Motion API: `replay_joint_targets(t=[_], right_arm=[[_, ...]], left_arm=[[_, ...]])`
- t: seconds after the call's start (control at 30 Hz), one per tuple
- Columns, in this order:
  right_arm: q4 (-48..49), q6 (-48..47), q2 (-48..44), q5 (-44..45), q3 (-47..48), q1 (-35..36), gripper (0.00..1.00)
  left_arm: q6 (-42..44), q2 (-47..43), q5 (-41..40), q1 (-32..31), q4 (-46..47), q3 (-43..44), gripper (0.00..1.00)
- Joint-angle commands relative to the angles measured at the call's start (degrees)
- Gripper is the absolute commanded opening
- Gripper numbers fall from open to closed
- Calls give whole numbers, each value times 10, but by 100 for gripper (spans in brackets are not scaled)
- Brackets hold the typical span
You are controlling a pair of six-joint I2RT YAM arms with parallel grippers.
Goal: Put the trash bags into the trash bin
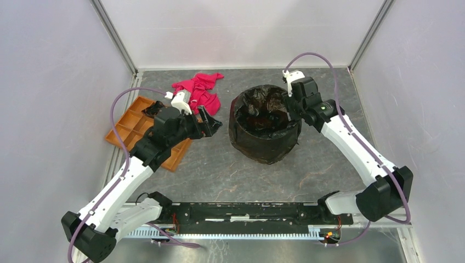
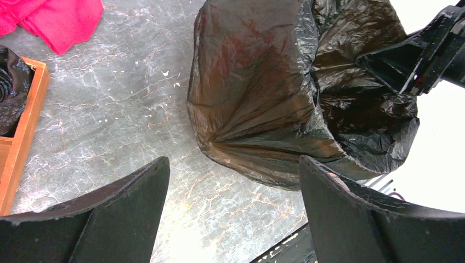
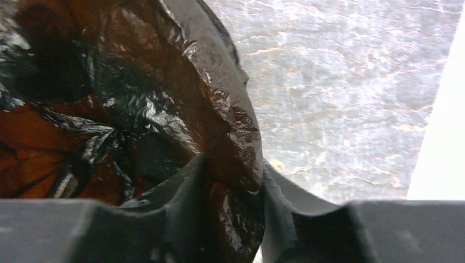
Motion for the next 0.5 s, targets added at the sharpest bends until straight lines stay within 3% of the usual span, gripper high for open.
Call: replay_joint_targets(t=[0.0,0.27,0.47], right_arm=[[-27,3,-39,64,0,2,36],[-88,14,-145,118,-39,2,2],[-149,119,-249,236,-91,2,0]], left_arm=[[36,0,-9,2,5,26,93],[35,20,4,2,29,24,93],[34,41,28,1,38,32,93]])
